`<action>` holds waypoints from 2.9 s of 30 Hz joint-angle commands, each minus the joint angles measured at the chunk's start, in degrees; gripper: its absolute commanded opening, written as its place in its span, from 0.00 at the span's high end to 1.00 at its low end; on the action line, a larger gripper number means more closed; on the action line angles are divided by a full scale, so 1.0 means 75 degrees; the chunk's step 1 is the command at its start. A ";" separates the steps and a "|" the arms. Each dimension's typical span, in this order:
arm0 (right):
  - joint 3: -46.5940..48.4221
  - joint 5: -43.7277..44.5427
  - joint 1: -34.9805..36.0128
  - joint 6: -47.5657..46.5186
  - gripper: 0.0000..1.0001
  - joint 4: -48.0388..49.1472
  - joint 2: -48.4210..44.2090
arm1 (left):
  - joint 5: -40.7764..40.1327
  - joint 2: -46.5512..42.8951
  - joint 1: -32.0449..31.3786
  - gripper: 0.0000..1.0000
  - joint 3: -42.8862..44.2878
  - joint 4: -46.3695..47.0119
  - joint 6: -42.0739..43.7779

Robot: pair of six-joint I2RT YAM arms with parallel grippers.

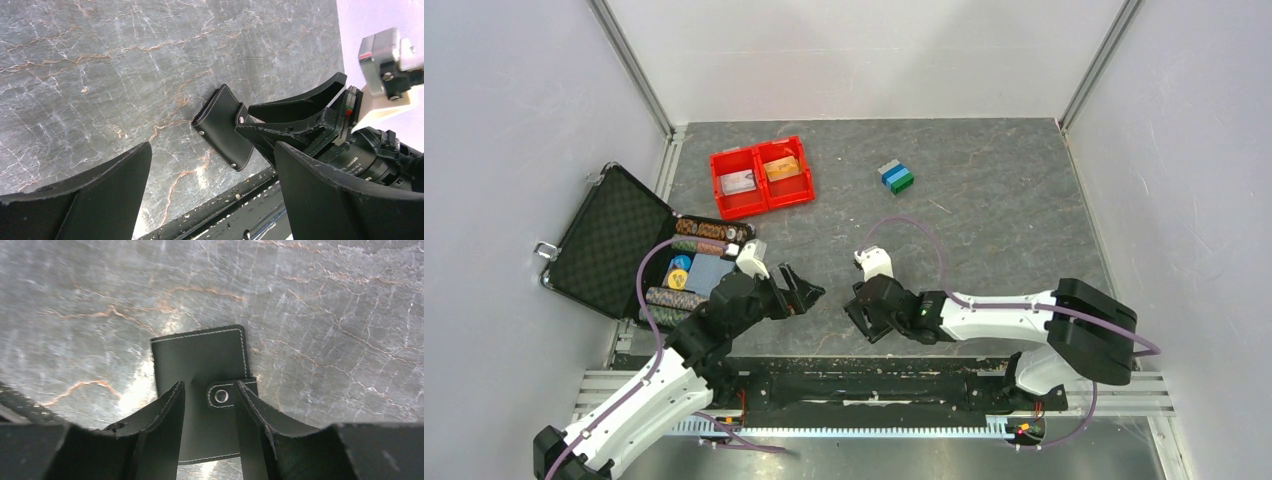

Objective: Take the credit cards out of the card holder
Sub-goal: Open the card holder at the center of the board.

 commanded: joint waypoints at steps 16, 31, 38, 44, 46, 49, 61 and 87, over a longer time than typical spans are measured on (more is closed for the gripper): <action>-0.0084 0.0691 0.0091 0.0260 1.00 -0.0570 0.0652 | 0.0239 0.0360 -0.0005 0.02 0.0095 0.0210 0.0159; -0.2106 0.0089 -0.0499 0.1348 1.00 0.1642 -0.1728 | 0.1323 0.1455 0.0000 0.06 -0.0344 0.1636 -0.0154; -0.2724 -0.0269 -0.0769 0.2022 1.00 0.2297 -0.2598 | 0.2210 0.2974 -0.0118 0.06 -0.0791 0.4443 -0.0797; -0.2707 -0.0423 -0.0833 0.2293 1.00 0.2573 -0.2613 | 0.2299 0.4419 -0.0572 0.06 -0.0513 0.5598 -0.0849; -0.2696 -0.0483 -0.0834 0.2333 1.00 0.2695 -0.2546 | 0.2280 0.4867 -0.0749 0.06 -0.0398 0.5830 -0.0871; -0.2704 -0.0578 -0.0842 0.2400 1.00 0.2861 -0.2439 | 0.2259 0.5517 -0.0940 0.06 -0.0256 0.6231 -0.0906; -0.3092 -0.0691 -0.0986 0.2397 1.00 0.2909 -0.2673 | 0.2389 0.6461 -0.1089 0.65 -0.0108 0.6745 -0.0895; -0.3737 -0.1254 -0.1748 0.2309 1.00 0.2177 -0.4776 | 0.1148 0.5927 -0.1089 0.27 0.0943 0.3552 0.0142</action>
